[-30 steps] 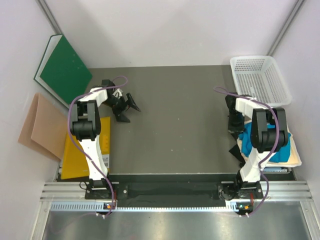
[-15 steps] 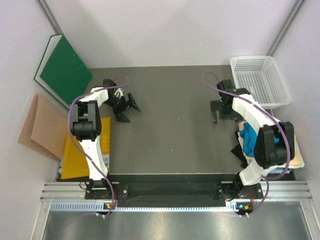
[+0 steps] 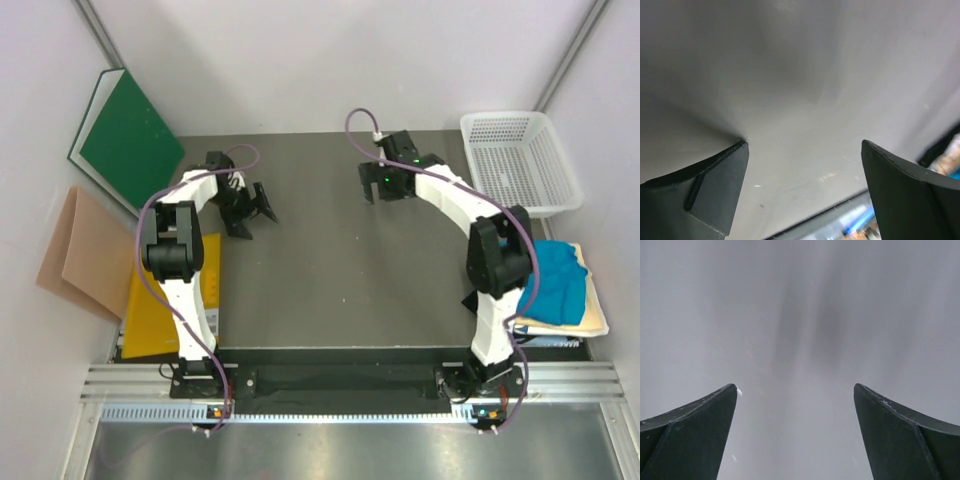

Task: Fold and stack the t-shirts
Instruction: Put the neatly folded tshirt into the corner of the board with the right arm

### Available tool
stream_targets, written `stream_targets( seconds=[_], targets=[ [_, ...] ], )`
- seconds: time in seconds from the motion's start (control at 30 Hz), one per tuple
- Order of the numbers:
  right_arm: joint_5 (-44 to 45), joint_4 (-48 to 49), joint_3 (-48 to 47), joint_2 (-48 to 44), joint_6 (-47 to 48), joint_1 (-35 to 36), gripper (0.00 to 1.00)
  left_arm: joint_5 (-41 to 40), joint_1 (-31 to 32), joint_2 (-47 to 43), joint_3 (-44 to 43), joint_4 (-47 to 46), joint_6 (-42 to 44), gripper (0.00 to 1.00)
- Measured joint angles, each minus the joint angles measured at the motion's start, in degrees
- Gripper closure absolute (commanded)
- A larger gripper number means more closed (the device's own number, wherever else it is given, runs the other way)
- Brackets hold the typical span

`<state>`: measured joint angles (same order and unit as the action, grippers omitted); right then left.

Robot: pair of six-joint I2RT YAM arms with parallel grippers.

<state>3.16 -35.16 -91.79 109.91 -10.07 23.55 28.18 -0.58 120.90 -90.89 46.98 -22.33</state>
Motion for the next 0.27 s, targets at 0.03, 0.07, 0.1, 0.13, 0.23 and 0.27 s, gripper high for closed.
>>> stream_targets(
  seconds=[0.03,0.07,0.1,0.13,0.23,0.27],
  targets=[
    [-0.55,0.66,-1.9,2.14,0.04,0.63,0.0,-1.49,0.0,0.0,-0.57,0.13,0.39,0.01],
    [-0.92,1.55,-3.78,4.02,0.11,1.31,0.0,-3.26,0.0,0.02,-1.25,0.31,0.94,0.01],
    [-1.33,1.79,-5.27,5.38,0.15,1.79,0.0,-4.81,0.0,0.02,-1.95,0.61,1.42,0.01],
    [-1.62,1.84,-7.06,6.64,0.28,2.19,0.0,-6.51,0.02,0.02,-2.86,1.11,1.86,0.01],
    [-2.86,2.6,-10.91,8.83,0.68,2.69,0.0,-10.6,0.09,0.11,-5.64,1.75,3.23,0.01],
    [-3.17,2.8,-11.52,8.94,0.92,2.71,0.0,-11.5,0.09,0.11,-6.23,1.7,3.8,0.01]
  ],
)
